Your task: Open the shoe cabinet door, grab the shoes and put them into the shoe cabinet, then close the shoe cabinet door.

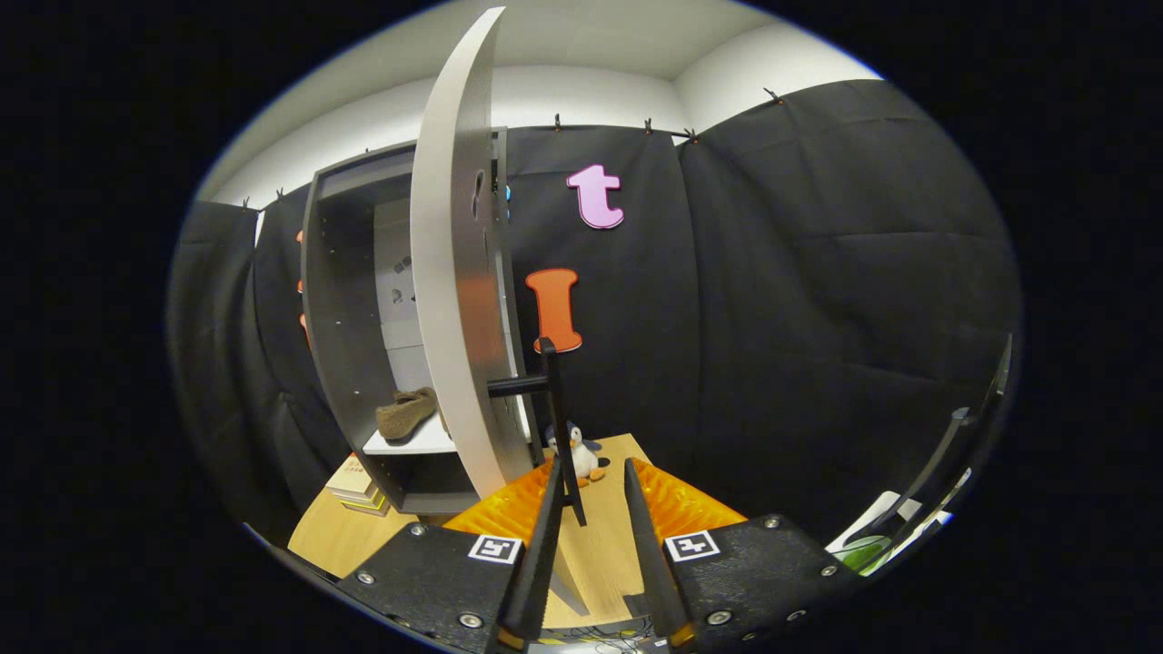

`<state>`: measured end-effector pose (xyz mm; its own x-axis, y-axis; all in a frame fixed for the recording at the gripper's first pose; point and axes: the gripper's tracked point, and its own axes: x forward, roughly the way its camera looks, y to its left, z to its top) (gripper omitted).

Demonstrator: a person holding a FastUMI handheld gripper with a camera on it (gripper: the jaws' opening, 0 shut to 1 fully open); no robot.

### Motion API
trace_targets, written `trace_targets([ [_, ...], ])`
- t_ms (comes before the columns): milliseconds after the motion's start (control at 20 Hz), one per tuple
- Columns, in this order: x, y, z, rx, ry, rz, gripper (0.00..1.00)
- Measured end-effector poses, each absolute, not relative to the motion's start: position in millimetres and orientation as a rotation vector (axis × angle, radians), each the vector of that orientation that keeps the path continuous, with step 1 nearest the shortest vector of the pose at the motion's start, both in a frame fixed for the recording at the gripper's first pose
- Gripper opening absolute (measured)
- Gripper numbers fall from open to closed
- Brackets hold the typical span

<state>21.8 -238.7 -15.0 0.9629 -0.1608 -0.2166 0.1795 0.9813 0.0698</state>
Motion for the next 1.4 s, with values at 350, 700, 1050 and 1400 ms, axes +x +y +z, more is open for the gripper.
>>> trace_targets([
  [350,24.9,-189.6,-13.6,0.106,0.173,0.000,0.41],
  [700,38.9,-115.7,-10.1,0.090,0.147,0.222,0.41],
  [1050,49.9,-69.8,-11.5,0.106,0.156,0.354,0.43],
  [1400,75.2,-18.5,-13.9,0.146,0.150,0.458,0.44],
])
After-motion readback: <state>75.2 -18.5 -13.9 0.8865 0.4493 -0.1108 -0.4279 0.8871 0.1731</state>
